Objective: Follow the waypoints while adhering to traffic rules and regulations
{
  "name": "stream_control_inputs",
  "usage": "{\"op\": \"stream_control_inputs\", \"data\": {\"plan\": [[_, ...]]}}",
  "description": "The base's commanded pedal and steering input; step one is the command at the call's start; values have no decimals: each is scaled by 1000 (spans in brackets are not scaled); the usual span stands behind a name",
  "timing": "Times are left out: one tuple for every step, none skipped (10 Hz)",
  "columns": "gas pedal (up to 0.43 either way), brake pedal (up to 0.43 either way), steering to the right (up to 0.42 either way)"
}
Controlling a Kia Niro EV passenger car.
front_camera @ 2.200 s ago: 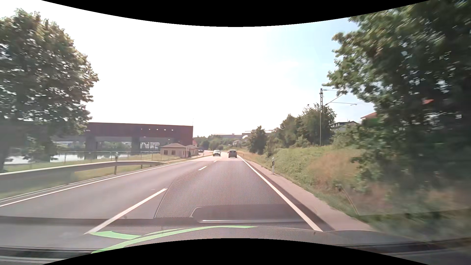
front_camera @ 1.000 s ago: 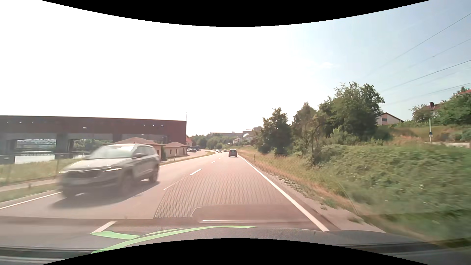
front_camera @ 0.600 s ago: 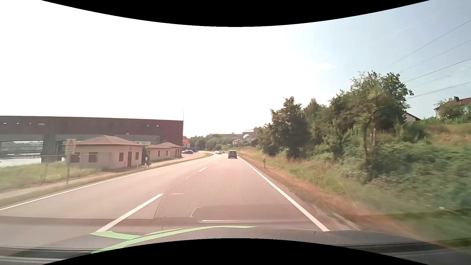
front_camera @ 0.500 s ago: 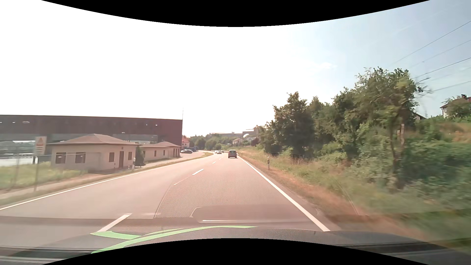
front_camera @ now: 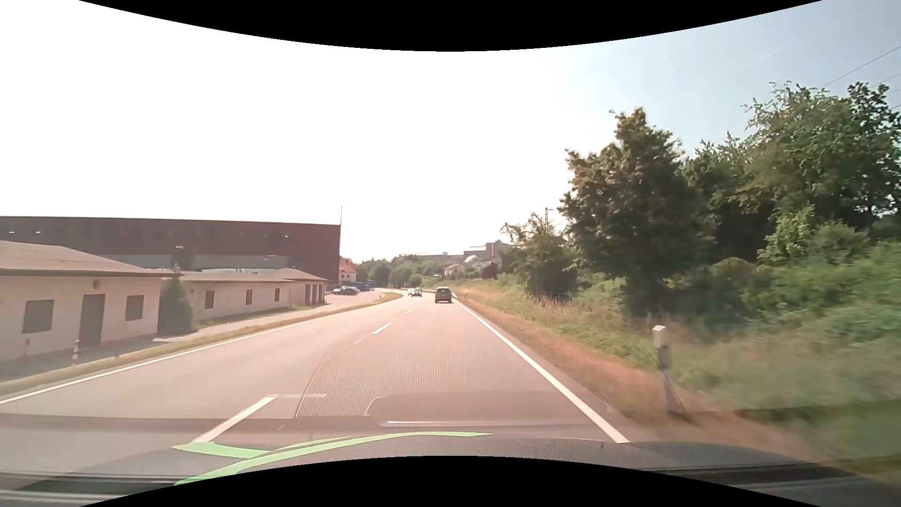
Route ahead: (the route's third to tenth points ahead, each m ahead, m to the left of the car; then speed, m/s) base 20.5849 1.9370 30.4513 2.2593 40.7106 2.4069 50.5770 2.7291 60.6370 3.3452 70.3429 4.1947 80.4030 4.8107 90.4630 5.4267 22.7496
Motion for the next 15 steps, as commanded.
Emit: {"op": "stream_control_inputs", "data": {"plan": [[118,0,0],[118,0,0],[118,0,0],[118,0,-1],[118,0,-2],[118,0,-2],[118,0,-3],[118,0,-4],[118,0,-6],[118,0,-6],[118,0,-6],[118,0,-6],[118,0,-6],[118,0,-6],[118,0,-6]]}}
